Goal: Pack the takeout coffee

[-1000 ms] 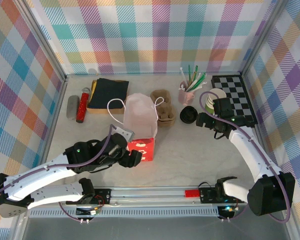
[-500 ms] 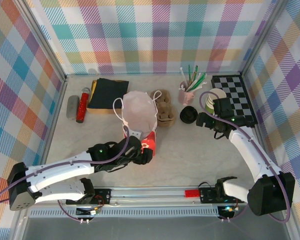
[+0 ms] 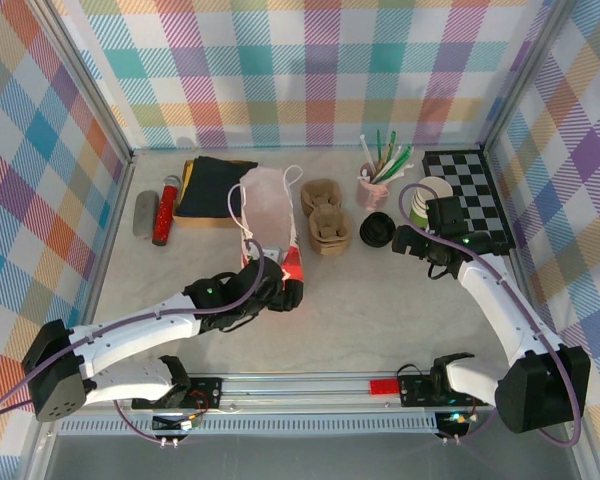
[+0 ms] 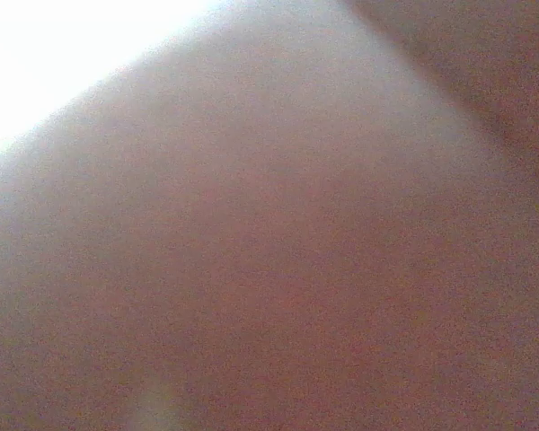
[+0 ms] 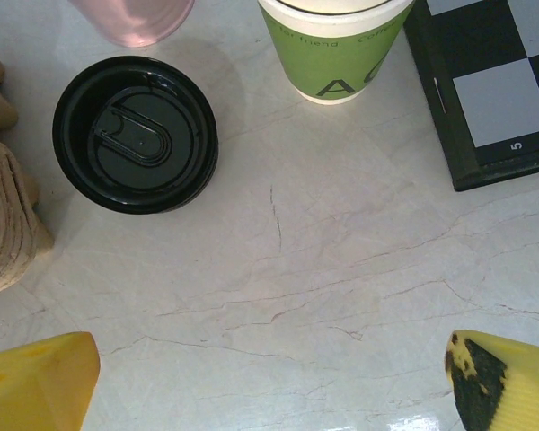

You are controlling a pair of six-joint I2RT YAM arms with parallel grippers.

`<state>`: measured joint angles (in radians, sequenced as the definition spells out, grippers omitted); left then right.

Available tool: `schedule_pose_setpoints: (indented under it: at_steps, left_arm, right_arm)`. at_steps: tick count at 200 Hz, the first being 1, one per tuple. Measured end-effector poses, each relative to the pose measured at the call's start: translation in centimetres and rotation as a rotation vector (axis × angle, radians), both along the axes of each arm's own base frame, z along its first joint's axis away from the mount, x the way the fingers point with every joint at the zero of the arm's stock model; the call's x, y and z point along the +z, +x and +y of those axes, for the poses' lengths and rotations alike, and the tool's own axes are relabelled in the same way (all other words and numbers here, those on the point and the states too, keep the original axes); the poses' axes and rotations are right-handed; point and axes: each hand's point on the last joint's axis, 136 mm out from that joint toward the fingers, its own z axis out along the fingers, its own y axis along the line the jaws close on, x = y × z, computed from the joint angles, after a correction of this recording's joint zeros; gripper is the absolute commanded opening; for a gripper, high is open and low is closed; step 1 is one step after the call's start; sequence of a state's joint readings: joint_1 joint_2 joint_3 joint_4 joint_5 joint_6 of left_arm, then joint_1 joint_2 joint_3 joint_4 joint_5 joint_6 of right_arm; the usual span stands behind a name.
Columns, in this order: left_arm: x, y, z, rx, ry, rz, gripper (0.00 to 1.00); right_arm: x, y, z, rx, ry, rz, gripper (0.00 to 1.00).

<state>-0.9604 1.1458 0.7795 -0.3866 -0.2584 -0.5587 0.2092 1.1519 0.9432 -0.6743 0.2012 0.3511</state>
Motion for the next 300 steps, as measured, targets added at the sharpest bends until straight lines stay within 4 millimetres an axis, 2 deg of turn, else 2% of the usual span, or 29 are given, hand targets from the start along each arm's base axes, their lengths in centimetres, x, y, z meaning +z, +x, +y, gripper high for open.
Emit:
schedule_pose_setpoints:
  at_steps: [39,131,161,209,229,266,300]
  left_arm:
    - [-0.3,2.4,-0.2,-0.02,0.031,-0.008,0.81]
    - [0.4,9.8,-0.7,-0.053,0.048,-0.009,0.81]
    - [0.8,11.1,-0.6,-0.066,0.055,-0.017,0.82]
    - [0.7,10.2,-1.1,-0.101,0.054,0.006,0.87]
    - [1.3,9.2,-1.4,-0.114,0.049,0.009,0.94]
    - [3.4,6.3,-2.3,-0.16,0.034,-0.008,0.96]
    - [6.3,4.2,-1.9,-0.165,0.003,-0.054,0.97]
  right_arm:
    - [0.0,0.0,0.0,0.0,0.001,-0.002,0.98]
    - [0.0,0.1,-0.1,-0.003,-0.008,-0.001,0.99]
    - [0.1,1.0,0.0,0.012,-0.026,0.009,0.99]
    - [2.7,2.6,0.3,0.057,-0.049,-0.049,0.99]
    - [3.5,2.8,0.5,0.082,-0.056,-0.059,0.99]
    - [3.8,3.4,0.8,0.128,-0.081,-0.033,0.99]
    - [4.0,3.9,1.0,0.165,-0.105,-0.01,0.99]
